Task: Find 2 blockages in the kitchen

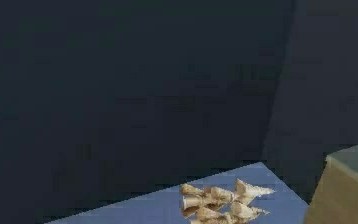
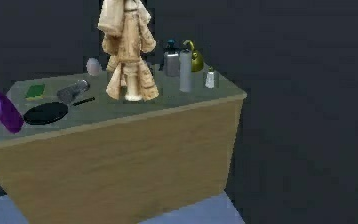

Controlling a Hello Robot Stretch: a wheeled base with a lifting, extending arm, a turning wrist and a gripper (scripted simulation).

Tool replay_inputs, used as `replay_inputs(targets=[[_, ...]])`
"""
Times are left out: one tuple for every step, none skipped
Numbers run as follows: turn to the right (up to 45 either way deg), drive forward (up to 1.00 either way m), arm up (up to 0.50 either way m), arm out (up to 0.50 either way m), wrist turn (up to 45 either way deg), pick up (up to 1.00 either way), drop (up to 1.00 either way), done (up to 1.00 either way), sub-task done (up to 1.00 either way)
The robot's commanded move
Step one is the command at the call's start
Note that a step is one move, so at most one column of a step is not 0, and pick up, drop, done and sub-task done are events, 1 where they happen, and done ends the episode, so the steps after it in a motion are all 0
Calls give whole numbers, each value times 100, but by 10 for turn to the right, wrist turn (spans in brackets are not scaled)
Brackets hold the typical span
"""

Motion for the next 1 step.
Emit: replay_inputs(targets=[[0,0,0,0,0,0,0,100,0]])
